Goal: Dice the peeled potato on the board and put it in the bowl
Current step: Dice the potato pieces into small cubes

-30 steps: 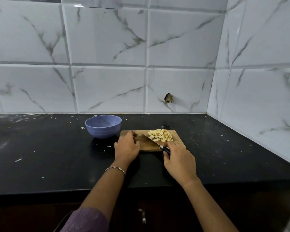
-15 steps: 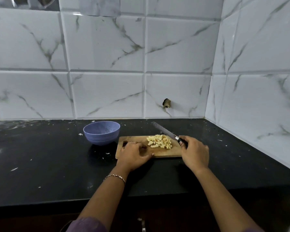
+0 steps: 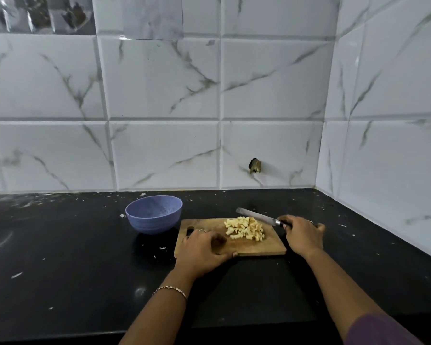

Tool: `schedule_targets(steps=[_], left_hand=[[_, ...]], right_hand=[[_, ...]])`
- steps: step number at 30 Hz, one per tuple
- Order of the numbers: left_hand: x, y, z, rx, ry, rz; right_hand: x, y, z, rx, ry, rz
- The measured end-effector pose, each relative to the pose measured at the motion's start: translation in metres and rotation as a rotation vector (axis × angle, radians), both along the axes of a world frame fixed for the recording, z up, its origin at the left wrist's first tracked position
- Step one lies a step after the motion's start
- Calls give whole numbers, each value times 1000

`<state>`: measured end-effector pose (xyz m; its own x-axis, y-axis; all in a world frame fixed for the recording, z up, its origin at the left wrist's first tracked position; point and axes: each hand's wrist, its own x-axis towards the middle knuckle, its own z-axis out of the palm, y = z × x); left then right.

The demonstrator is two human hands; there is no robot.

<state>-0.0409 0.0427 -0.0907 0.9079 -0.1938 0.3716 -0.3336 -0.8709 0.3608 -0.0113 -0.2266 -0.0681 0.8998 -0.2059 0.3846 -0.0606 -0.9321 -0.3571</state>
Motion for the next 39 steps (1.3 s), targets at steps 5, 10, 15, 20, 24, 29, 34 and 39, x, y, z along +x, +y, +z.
schedule_targets(steps=[5,10,15,20,24,29,34,39], left_hand=[[3,2,1,-54,2,-13],[-1,2,5,-74,-3,-18],[-7,0,9,-65,-5,10],[-10,0,10,-74,15,1],[-10,-1,10,-88,27,-3],[-15,-1,14,-89,43,13],[-21,-3,18,-67,33,25],[-22,-3,19,-70,31,22]], right_hand=[[1,-4,-2,21,1,53],[-1,-4,-2,5,-20,97],[-5,-7,-1,2,-31,136],[-9,-8,-1,-3,-33,166],[-15,-5,1,-5,-34,180],[-21,-4,3,1,-70,183],[-26,-2,3,-9,-124,188],[-28,-2,4,19,-136,199]])
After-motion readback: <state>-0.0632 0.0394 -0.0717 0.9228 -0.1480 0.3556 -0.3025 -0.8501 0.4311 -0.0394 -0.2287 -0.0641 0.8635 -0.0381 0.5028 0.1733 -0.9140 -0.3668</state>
